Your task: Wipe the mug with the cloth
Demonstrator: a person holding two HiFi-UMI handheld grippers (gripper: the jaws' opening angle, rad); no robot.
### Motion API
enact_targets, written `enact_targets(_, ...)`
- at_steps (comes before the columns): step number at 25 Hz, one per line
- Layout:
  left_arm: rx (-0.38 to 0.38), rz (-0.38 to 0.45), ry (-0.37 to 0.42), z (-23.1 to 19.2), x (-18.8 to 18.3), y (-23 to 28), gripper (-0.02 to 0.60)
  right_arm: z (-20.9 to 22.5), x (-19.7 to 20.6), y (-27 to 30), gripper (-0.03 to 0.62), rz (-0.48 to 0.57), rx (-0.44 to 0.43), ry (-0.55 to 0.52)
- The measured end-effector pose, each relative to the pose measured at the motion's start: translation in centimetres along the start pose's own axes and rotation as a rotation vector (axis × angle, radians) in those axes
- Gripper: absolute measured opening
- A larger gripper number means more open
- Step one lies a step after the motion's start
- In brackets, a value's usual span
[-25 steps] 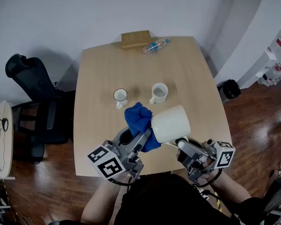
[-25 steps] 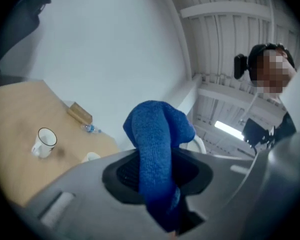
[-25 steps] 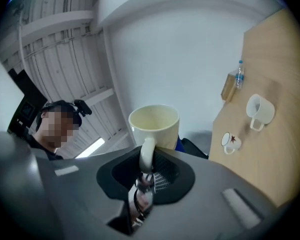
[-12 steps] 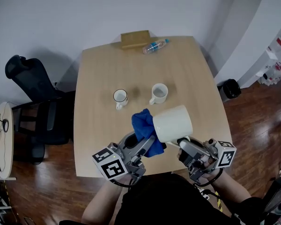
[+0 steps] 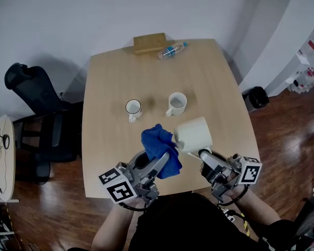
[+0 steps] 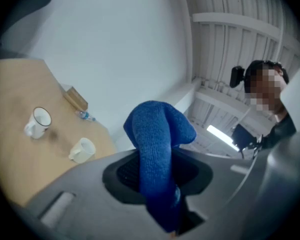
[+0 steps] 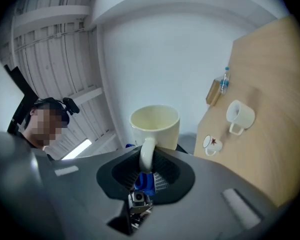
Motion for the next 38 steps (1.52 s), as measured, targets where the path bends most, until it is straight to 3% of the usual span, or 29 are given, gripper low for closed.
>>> enact_targets(3, -0.248, -0.166, 0.171, -2.5, 0.9, -1.9, 0.130, 0.1, -1.3, -0.4, 0.044, -0.011, 0.124, -0.123)
enact_targets(5, -0.473, -0.375, 0.308, -4.8, 1.8, -3.9, 0.130, 0.4, -1.6, -0.7, 0.044, -0.078, 0.243, -0.277)
enact_targets(7, -0.639, -0.627, 0.410, -7.2, 3.5, -6.0, 0.130, 1.5, -1.1, -1.0, 0.044, -0.190, 0.376, -0.468)
enact_targets(10, -0.735, -0.933, 0.485, -11.0, 6.9, -8.6, 0.130, 4.7, 1.7, -1.7, 0.044, -0.389, 0.545, -0.728)
enact_targets(13, -0.734, -1.079, 0.487, -13.6, 9.9, -9.5, 0.130, 8.4, 4.8, -2.3, 0.043, -0.529, 0.639, -0.803)
enact_targets(16, -0.742, -1.127, 0.479, -15.3, 11.7, -9.2, 0.131, 11.5, 7.0, -2.7, 0.043, -0.602, 0.704, -0.787)
enact_targets(20, -0.826, -1.114, 0.391, -17.5, 13.0, -9.5, 0.137, 13.9, 8.8, -2.8, 0.043, -0.642, 0.775, -0.795)
enact_targets(24, -0.857, -1.115, 0.370, -18.4, 14.4, -10.2, 0.137, 14.9, 9.8, -3.1, 0.043, -0.645, 0.810, -0.837)
enact_targets(33, -0.865, -1.057, 0.438, -19.0, 15.6, -10.8, 0.186, 16.3, 11.3, -4.1, 0.049, -0.597, 0.824, -0.828)
enact_targets(34, -0.867, -1.045, 0.435, -19.0, 15.7, -11.0, 0.212, 16.4, 11.5, -4.1, 0.055, -0.608, 0.825, -0.834)
enact_targets(35, -0.866, -1.033, 0.424, -19.0, 15.8, -11.2, 0.281, 16.4, 11.6, -4.2, 0.067, -0.627, 0.828, -0.841)
enact_targets(37, -0.855, -0.998, 0.389, -18.8, 15.8, -11.6, 0.400, 16.5, 11.8, -4.3, 0.183, -0.658, 0.844, -0.845)
enact_targets(38, -0.850, -0.972, 0.373, -18.5, 15.5, -11.9, 0.424, 16.4, 11.8, -4.4, 0.198, -0.658, 0.856, -0.842)
Point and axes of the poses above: the fingertips, and each gripper's own axes: y forward along the fingers, z to its right, x out of its underside, the point moved 8 cm from there along -y, backward along the fingers, and after that the axes turned 5 degrees about x, right-handed, at the moved point
